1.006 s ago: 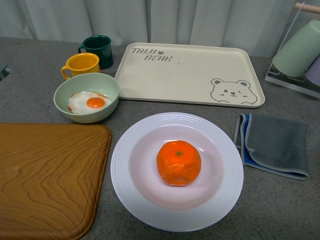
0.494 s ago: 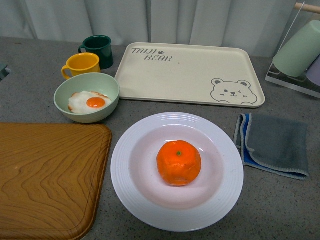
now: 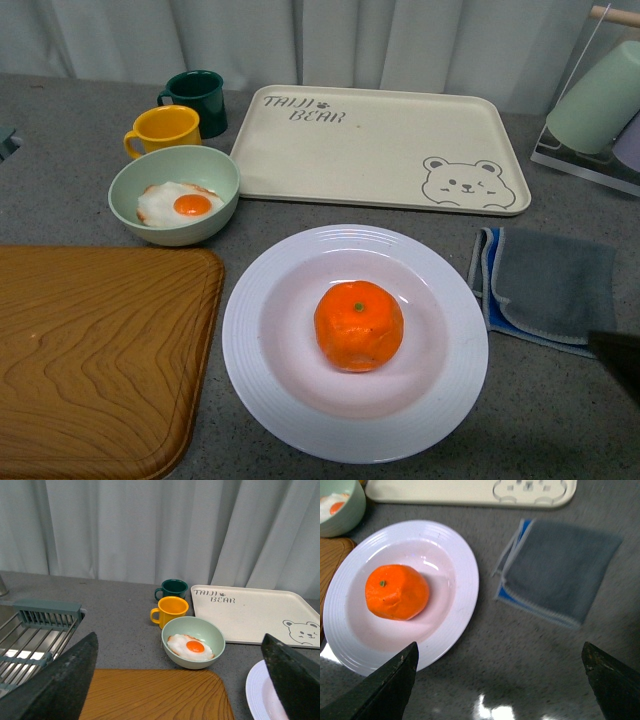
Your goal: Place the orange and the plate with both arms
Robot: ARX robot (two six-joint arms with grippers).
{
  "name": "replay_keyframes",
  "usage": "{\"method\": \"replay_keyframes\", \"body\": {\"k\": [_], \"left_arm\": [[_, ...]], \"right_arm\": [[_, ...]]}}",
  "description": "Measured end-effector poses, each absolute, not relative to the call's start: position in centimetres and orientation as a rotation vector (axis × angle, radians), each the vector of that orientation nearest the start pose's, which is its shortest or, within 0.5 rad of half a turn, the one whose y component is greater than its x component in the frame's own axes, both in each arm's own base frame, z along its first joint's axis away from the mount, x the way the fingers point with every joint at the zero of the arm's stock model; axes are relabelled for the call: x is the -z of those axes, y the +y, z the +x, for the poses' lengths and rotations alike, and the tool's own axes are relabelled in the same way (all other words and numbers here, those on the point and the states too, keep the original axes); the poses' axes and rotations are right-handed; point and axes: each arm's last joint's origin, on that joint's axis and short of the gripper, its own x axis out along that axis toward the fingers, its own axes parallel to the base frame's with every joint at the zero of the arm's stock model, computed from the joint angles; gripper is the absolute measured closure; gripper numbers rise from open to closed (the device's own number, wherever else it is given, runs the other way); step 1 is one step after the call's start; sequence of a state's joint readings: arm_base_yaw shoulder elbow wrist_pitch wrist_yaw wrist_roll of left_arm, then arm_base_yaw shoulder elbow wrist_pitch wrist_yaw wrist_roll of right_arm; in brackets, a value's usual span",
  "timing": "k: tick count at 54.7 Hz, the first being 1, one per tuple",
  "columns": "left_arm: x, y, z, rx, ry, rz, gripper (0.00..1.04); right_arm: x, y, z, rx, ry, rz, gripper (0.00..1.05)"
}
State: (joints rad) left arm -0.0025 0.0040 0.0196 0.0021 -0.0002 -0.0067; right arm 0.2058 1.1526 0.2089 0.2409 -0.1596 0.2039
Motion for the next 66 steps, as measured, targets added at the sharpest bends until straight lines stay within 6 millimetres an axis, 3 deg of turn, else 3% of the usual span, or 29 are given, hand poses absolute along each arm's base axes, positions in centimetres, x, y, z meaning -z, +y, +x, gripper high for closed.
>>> {"method": "replay_keyframes", "body": {"k": [15, 34, 44, 66], "left_arm": [[-17.0, 0.0, 9.7, 0.002, -0.018, -0.005, 0.07], [-17.0, 0.0, 9.7, 0.002, -0.018, -0.005, 0.07], [-17.0, 0.0, 9.7, 0.002, -0.018, -0.005, 0.07], [-17.0, 0.0, 9.7, 0.002, -0.018, -0.005, 0.07]], "right_arm": [[-7.8, 4.9, 21.5, -0.331, 1.04, 0.498, 0.09], [-4.0, 6.6, 25.6, -0.288, 1.157, 0.725, 0.09], [-3.3, 7.7, 27.3, -0.223, 1.217, 0.81, 0.1], [-2.5, 8.0, 28.6, -0.064, 1.356, 0.794, 0.73]]}}
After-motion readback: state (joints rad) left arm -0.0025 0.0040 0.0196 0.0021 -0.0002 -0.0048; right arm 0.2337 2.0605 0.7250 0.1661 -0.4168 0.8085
